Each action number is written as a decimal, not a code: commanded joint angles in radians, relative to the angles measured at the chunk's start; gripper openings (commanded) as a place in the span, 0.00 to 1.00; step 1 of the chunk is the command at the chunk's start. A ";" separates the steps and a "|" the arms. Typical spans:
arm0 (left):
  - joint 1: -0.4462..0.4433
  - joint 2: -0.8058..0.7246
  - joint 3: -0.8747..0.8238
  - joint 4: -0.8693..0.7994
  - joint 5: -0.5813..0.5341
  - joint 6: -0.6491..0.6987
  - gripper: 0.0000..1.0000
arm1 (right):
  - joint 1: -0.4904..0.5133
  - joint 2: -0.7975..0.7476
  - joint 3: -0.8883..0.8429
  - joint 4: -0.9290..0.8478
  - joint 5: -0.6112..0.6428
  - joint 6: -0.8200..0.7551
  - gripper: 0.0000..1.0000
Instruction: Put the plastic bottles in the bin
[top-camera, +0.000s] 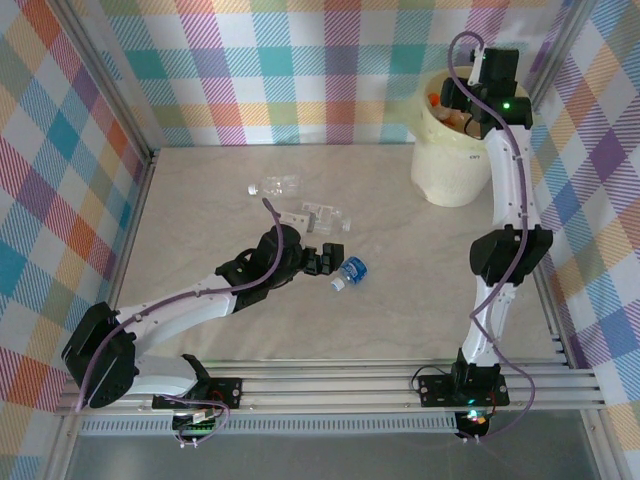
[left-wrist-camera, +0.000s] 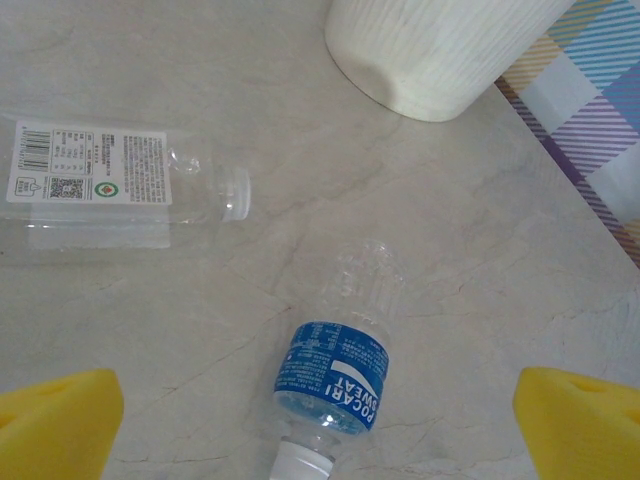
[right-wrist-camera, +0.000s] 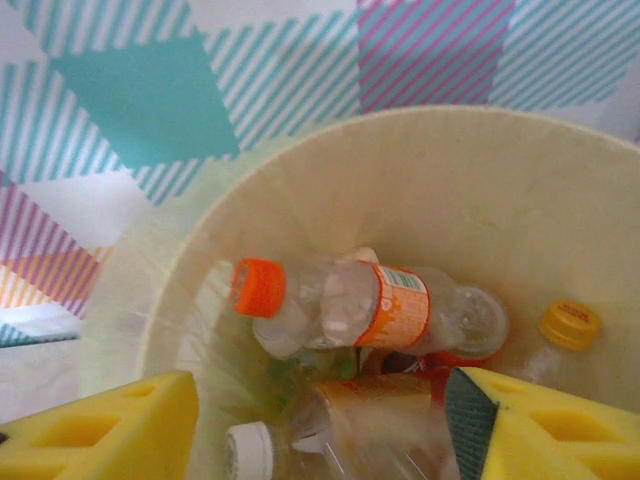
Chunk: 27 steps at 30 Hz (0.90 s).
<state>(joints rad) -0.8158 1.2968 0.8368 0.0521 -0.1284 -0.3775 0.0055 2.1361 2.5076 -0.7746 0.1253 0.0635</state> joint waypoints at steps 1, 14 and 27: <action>0.010 0.006 0.038 0.000 0.005 -0.007 1.00 | -0.006 0.060 -0.010 -0.041 0.069 -0.017 0.64; 0.013 0.016 0.036 -0.005 -0.039 -0.040 1.00 | -0.006 0.022 -0.014 -0.075 0.038 -0.023 0.61; 0.027 -0.006 0.013 -0.050 -0.205 -0.143 1.00 | -0.006 -0.307 -0.357 0.109 -0.195 0.026 0.76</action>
<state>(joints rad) -0.8082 1.3071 0.8429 0.0429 -0.2520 -0.4686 -0.0036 1.9171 2.2120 -0.7563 0.0254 0.0715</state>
